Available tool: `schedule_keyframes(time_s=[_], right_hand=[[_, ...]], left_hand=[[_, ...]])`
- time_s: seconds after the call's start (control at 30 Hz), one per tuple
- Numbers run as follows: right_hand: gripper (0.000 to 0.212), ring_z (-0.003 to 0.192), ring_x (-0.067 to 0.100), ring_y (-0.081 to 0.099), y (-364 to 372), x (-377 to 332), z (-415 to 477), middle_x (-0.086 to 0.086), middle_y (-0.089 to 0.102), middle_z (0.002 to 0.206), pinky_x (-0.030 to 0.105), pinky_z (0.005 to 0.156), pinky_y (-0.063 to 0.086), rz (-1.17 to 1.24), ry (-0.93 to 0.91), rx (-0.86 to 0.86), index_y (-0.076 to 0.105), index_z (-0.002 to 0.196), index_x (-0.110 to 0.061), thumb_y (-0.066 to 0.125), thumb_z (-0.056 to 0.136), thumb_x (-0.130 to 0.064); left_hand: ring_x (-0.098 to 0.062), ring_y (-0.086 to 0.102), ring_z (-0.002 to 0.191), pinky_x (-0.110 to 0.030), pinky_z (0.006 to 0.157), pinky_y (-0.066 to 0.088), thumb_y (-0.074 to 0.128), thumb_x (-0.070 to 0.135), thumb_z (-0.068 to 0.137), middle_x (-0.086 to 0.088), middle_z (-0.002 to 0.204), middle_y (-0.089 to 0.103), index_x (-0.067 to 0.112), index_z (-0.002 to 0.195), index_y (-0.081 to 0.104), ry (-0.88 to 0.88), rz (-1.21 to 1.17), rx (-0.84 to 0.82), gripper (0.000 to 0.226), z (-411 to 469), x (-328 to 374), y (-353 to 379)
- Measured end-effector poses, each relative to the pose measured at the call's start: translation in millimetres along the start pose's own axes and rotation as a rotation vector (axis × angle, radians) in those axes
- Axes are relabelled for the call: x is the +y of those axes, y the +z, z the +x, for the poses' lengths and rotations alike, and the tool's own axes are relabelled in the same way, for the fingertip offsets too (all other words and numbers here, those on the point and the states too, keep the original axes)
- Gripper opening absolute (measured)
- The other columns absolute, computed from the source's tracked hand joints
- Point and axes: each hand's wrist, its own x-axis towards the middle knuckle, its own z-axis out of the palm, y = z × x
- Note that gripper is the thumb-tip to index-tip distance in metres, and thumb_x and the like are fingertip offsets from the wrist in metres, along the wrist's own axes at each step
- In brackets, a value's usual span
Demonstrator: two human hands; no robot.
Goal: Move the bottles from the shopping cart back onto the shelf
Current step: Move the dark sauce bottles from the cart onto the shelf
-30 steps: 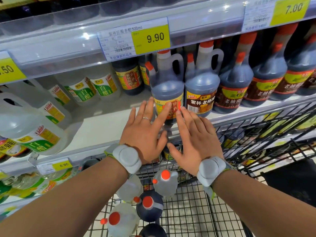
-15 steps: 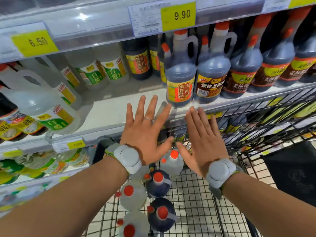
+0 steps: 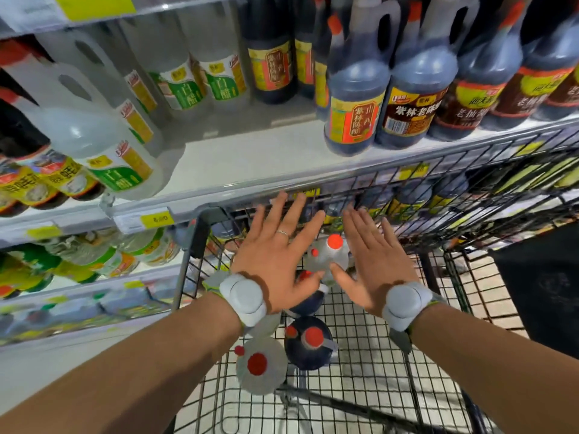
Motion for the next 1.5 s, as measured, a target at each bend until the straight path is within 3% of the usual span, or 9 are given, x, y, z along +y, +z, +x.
schedule_keyframes(time_s=[0.17,0.4,0.67,0.9,0.97,1.07,1.17,1.33,1.5], right_hand=[[0.092,0.153,0.017,-0.015,18,-13,-12,-0.002,-0.014,0.166,0.046,0.124,-0.003,0.102,-0.075,-0.048,-0.017,0.156,-0.017,0.027,0.089,-0.062],[0.092,0.152,0.015,-0.017,33,-23,-17,-0.002,-0.009,0.167,0.047,0.124,-0.001,0.146,-0.083,-0.050,-0.009,0.158,-0.014,0.034,0.091,-0.060],[0.090,0.154,0.020,-0.005,26,-24,-26,0.003,0.004,0.168,0.052,0.123,0.014,0.151,-0.130,0.022,0.007,0.159,-0.009,0.040,0.091,-0.058],[0.101,0.151,0.008,-0.018,8,-28,-35,-0.011,-0.019,0.164,0.038,0.125,0.008,0.244,-0.174,-0.093,-0.011,0.158,-0.023,0.048,0.088,-0.066],[0.104,0.153,0.010,-0.002,0,-30,-33,-0.016,-0.019,0.164,0.035,0.123,0.020,0.344,-0.115,-0.135,-0.013,0.156,-0.032,0.056,0.085,-0.065],[0.106,0.144,0.019,0.034,-14,-33,-27,-0.008,0.017,0.164,0.037,0.111,0.041,0.514,0.004,-0.192,0.003,0.154,-0.041,0.069,0.075,-0.064],[0.086,0.114,0.005,0.061,-26,-38,-19,-0.022,0.057,0.125,0.024,0.092,0.051,0.777,0.075,-0.175,0.026,0.133,-0.050,0.078,0.066,-0.063],[0.080,0.100,-0.014,0.061,-52,-49,2,-0.020,0.063,0.114,0.014,0.085,0.051,1.051,0.059,-0.052,0.040,0.129,-0.036,0.092,0.069,-0.028],[0.088,0.106,0.004,0.060,-80,-51,19,-0.018,0.058,0.116,0.025,0.092,0.050,0.863,0.041,-0.019,0.040,0.134,-0.036,0.086,0.061,-0.052]], left_hand=[[-0.028,-0.008,0.158,-0.057,0.126,0.007,0.035,0.069,0.088,-0.001,0.171,-0.003,0.030,0.162,0.015,0.041,0.011,-0.108,0.086,-15,5,18],[-0.027,0.000,0.158,-0.058,0.125,0.007,0.050,0.051,0.090,0.002,0.170,0.015,0.023,0.124,0.069,0.094,0.023,-0.110,0.048,-20,-1,34],[-0.037,0.015,0.156,-0.068,0.120,0.019,0.049,0.045,0.088,0.000,0.165,0.033,0.021,0.092,0.075,0.164,0.005,-0.011,0.036,-17,2,30],[-0.037,0.014,0.156,-0.066,0.122,0.014,0.070,0.040,0.080,-0.001,0.165,0.033,0.021,0.078,0.071,0.106,-0.092,0.082,0.019,-20,-3,-6],[-0.037,0.020,0.155,-0.067,0.121,0.016,0.068,0.039,0.081,-0.003,0.162,0.038,0.017,0.079,0.072,0.110,-0.147,0.160,0.023,-15,-3,-21],[-0.039,0.024,0.153,-0.069,0.119,0.017,0.067,0.039,0.085,-0.006,0.160,0.042,0.013,0.087,0.072,0.111,-0.205,0.247,0.027,-11,-4,-49],[-0.037,0.024,0.153,-0.065,0.121,0.015,0.058,0.043,0.091,-0.007,0.158,0.043,0.011,0.088,0.070,0.082,-0.255,0.325,0.034,-1,-4,-75],[-0.033,0.026,0.153,-0.060,0.123,0.018,0.051,0.044,0.099,-0.009,0.156,0.044,0.006,0.093,0.066,0.054,-0.339,0.410,0.041,12,-2,-101],[-0.002,0.044,0.139,-0.024,0.105,0.041,0.052,0.051,0.096,0.004,0.161,0.038,0.025,0.121,0.057,-0.092,-0.597,0.399,0.037,19,-2,-117]])
